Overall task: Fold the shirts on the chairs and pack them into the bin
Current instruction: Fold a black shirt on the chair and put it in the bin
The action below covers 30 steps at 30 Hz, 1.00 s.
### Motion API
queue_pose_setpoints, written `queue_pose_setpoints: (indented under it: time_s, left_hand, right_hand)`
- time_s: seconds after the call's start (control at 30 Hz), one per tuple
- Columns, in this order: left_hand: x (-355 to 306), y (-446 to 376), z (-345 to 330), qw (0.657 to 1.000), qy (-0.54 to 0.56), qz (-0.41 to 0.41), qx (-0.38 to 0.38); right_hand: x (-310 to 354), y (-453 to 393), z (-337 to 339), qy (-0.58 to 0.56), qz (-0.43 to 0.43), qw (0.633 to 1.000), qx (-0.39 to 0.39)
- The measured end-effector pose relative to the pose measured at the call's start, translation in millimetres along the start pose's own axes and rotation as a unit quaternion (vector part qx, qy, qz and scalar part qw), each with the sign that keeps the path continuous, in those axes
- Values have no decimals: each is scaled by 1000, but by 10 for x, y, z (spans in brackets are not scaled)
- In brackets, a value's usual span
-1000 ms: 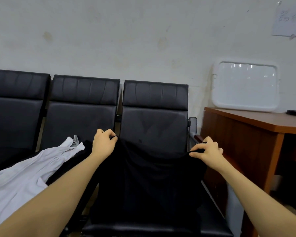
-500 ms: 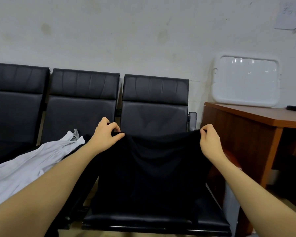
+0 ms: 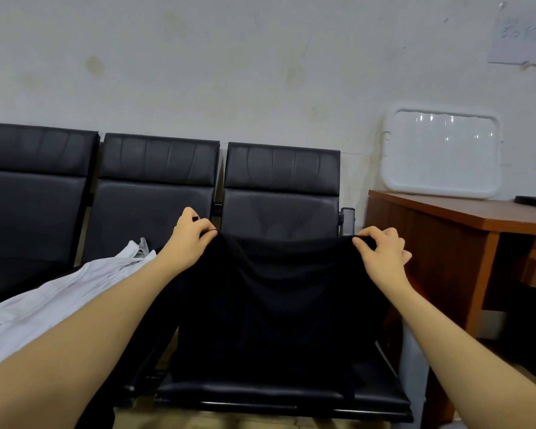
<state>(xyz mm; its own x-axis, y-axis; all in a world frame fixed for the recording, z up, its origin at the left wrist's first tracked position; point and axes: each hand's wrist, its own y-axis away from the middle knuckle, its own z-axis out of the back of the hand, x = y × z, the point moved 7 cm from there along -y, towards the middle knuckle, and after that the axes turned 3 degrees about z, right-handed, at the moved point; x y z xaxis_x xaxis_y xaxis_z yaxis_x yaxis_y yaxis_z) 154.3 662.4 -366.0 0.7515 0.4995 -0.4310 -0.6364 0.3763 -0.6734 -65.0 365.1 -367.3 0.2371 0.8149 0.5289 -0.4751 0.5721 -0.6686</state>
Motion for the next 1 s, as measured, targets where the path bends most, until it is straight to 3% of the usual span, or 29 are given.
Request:
queue_pose_setpoints:
  time_s: [0.27,0.57,0.83,1.0]
  left_hand:
    - [-636,97,475,991,48,-77,-96]
    - [-1111,94,901,979,55,-113,-159]
    - [-922,170,780,981,49,-89,-162]
    - [-387,369,209,992,38,-37,-111]
  right_hand:
    - [402,83,474,-97,27,990,-96]
    - [822,73,1058,-65,90,979,-173]
    - [588,116,1050,-24,102,979,-174]
    - [146,254,430,31,66,994,-82]
